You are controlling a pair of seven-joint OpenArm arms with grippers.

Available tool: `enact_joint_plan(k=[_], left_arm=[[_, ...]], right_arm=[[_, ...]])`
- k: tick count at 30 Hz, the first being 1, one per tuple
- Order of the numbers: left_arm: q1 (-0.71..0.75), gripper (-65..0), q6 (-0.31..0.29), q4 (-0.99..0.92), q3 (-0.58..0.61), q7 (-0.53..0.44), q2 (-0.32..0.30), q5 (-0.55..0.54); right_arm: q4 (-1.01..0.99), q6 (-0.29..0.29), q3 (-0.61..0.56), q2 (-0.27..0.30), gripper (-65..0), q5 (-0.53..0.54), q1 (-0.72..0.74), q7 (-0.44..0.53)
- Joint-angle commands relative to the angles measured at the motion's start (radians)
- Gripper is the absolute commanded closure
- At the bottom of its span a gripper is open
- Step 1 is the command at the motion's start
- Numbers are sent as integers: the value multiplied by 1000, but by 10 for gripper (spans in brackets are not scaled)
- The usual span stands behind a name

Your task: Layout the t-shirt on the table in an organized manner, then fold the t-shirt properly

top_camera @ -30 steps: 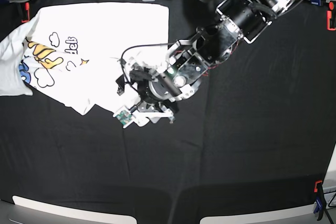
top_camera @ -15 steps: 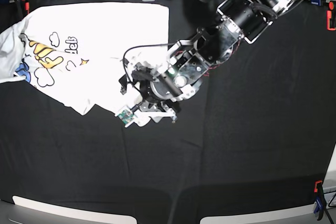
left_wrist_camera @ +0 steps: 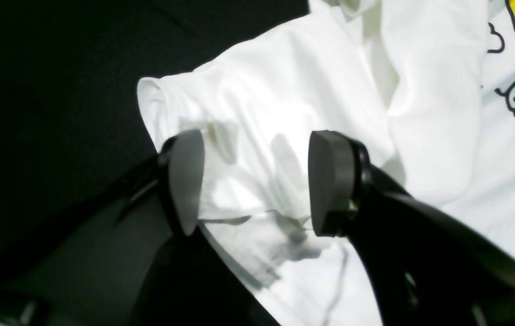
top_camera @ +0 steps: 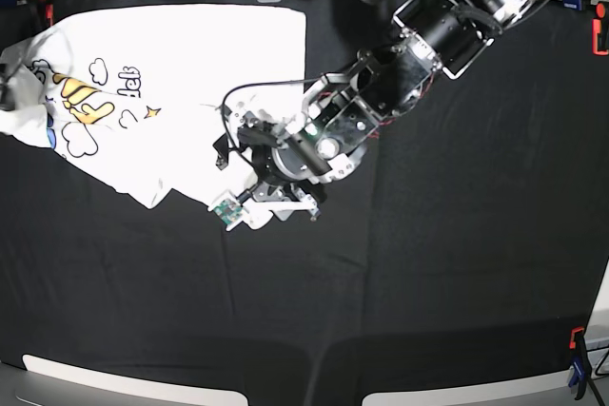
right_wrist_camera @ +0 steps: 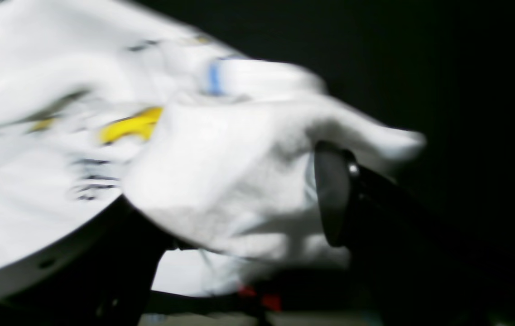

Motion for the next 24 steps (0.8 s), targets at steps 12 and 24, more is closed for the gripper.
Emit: enact_joint_plan(k=[12,24], left_arm=[[-24,-339,-1,16,-4,-3,14,-4],[-24,-339,-1,16,-4,-8,14,-5]], right_arm=[[5,-25,-78,23,-360,113,37,64],[5,-25,-56,-8,-360,67,27,158]])
